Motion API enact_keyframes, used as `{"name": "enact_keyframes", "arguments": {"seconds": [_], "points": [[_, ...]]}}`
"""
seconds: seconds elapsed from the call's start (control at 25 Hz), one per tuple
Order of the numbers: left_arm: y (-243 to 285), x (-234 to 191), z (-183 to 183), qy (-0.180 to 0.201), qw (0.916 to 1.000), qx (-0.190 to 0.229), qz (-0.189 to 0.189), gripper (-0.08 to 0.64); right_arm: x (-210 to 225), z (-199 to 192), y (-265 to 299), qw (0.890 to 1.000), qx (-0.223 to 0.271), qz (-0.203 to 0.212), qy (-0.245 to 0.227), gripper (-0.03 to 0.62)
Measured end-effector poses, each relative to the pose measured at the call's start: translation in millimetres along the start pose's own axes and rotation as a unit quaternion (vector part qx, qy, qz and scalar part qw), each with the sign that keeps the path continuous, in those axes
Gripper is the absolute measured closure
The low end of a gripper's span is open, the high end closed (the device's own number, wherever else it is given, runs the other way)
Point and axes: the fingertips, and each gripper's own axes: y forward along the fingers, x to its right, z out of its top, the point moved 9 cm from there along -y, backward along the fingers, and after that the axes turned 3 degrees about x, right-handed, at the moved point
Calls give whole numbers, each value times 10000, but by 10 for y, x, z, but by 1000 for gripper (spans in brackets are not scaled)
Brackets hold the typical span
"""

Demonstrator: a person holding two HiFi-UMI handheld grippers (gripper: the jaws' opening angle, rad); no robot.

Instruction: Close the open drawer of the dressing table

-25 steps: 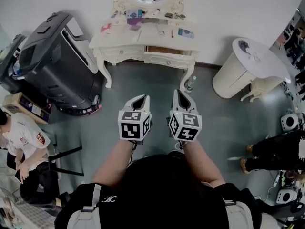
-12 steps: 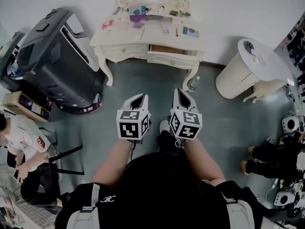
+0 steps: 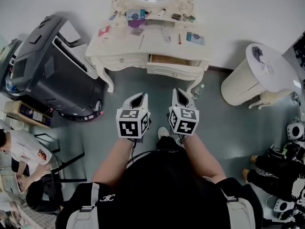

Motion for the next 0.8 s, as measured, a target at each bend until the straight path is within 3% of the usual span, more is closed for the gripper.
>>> {"name": "enact_keyframes", "arguments": {"seconds": [0.32,0.6,0.8], "points": [[724,-51,165,-9,9996,-291,-42,554,531,-161,852,9981,-466,-345,196,581],[1292,-135,242,-95,9977,-655,174,552,921,-520,1608,9917,-1168,-324,420,575],[1508,-194,227,-564,9948,-832,155,553,1104,-822,2084,9854,-1604,-398,405,495]]}}
